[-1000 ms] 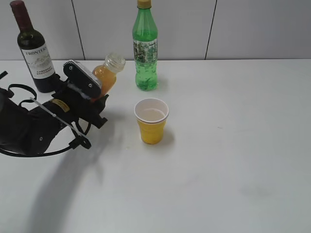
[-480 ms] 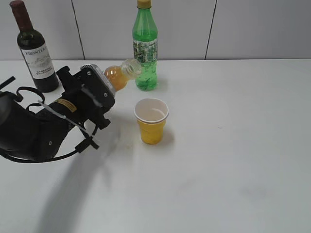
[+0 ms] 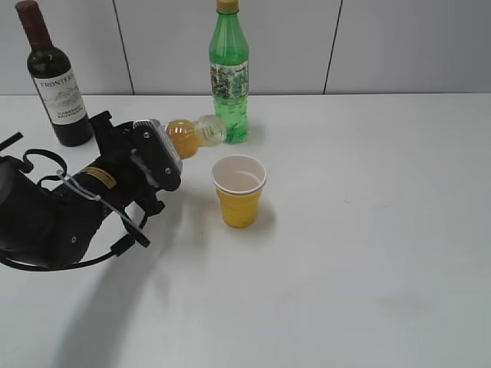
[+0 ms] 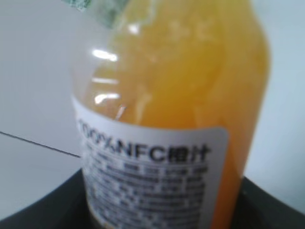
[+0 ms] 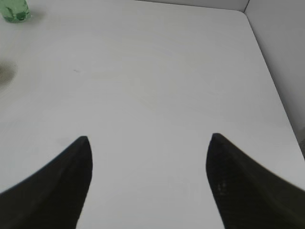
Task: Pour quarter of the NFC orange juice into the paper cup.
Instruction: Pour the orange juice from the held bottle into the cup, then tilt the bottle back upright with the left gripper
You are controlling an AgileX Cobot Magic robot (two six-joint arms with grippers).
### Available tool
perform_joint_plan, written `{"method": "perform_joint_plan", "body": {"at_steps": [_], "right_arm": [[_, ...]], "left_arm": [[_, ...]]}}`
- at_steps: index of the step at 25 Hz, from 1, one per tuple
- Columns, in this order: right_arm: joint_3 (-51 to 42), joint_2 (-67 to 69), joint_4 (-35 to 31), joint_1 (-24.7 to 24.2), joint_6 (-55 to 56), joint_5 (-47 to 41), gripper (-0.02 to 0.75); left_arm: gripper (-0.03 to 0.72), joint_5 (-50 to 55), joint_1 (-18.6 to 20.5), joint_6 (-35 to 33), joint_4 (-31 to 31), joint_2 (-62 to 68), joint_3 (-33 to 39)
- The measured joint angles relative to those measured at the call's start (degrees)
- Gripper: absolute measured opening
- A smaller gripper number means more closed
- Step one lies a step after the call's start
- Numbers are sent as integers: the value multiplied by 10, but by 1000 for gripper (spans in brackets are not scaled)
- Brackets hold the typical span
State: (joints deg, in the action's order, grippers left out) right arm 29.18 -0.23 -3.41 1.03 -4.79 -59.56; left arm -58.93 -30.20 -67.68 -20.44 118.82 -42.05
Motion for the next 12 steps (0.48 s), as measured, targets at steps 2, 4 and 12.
{"method": "perform_joint_plan", "body": {"at_steps": [2,4,12], "right_arm": [[0,0,0,0,0,0,592],[0,0,0,0,0,0,592],[0,0,0,0,0,0,592]], "left_arm": [[445,0,0,-30,0,0,0],[445,0,0,-54,0,0,0],[445,-15,0,-90,0,0,0]]}}
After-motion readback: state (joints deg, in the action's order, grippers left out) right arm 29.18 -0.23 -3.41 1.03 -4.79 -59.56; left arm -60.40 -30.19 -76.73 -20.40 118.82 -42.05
